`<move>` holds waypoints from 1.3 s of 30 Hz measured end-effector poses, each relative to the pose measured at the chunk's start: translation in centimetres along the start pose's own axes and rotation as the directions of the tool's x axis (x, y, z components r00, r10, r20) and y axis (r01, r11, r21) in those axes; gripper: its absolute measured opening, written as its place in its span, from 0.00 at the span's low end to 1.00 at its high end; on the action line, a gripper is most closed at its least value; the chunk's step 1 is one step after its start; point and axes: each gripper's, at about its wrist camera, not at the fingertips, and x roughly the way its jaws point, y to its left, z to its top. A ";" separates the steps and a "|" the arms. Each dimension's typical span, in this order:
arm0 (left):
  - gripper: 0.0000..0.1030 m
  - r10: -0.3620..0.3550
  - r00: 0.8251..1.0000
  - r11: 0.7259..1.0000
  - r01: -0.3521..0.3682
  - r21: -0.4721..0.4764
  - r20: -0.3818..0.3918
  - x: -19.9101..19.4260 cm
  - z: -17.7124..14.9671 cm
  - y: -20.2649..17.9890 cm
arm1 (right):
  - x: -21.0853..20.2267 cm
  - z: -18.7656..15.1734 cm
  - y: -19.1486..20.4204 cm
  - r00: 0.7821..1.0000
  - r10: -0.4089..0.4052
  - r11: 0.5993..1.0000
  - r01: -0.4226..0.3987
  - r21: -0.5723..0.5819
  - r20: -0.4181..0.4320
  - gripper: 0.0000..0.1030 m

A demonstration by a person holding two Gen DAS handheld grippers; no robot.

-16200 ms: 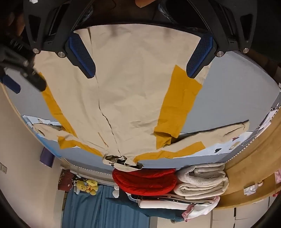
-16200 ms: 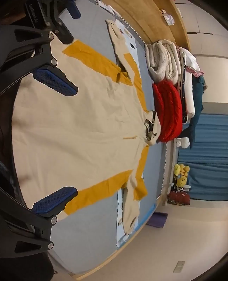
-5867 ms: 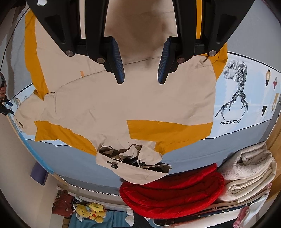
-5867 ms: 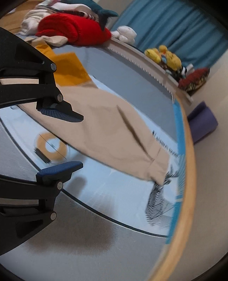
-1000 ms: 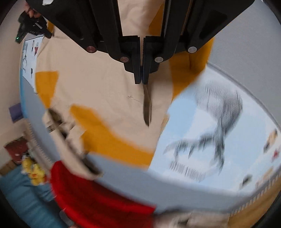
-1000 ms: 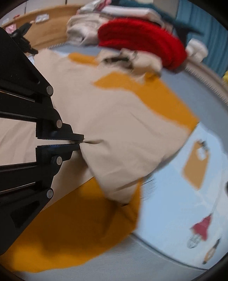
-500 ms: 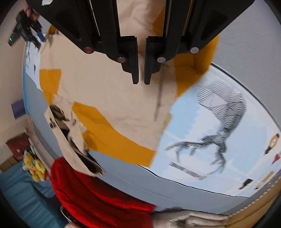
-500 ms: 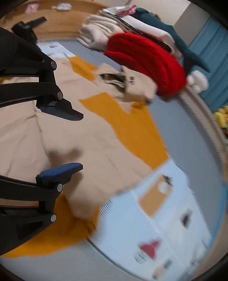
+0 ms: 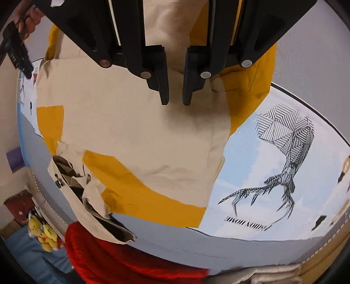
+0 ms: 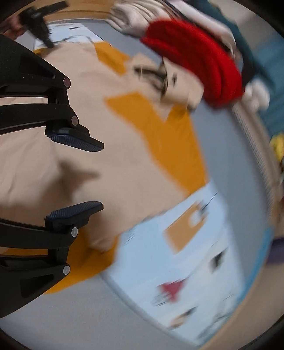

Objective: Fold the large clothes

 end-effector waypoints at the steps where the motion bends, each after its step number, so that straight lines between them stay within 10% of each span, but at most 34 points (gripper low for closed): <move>1: 0.11 0.003 1.000 1.000 -0.003 0.001 -0.010 0.3 -0.3 0.2 | 0.1 0.0 0.3 1.000 -0.005 1.000 0.005 -0.013 0.001 0.47; 10: 0.11 0.031 0.998 0.999 -0.032 -0.023 -0.062 1.3 -1.0 1.9 | 5.5 -1.9 -4.2 0.971 -0.022 0.998 0.037 0.055 -0.239 0.47; 25: 0.21 0.012 0.974 0.984 -0.052 0.169 0.225 -6.6 -1.5 -3.1 | -7.7 -0.1 4.7 0.990 0.031 0.954 0.012 -0.300 0.135 0.47; 35: 0.20 0.039 0.924 0.926 -0.177 0.335 0.381 -8.5 -2.8 -5.1 | -9.2 -0.2 2.7 0.991 -0.031 0.946 0.071 -0.317 0.128 0.47; 39: 0.20 0.008 0.931 0.934 -0.138 0.330 0.366 -8.2 -1.5 -5.2 | -9.3 0.7 1.6 0.992 -0.031 0.958 0.064 -0.280 0.119 0.47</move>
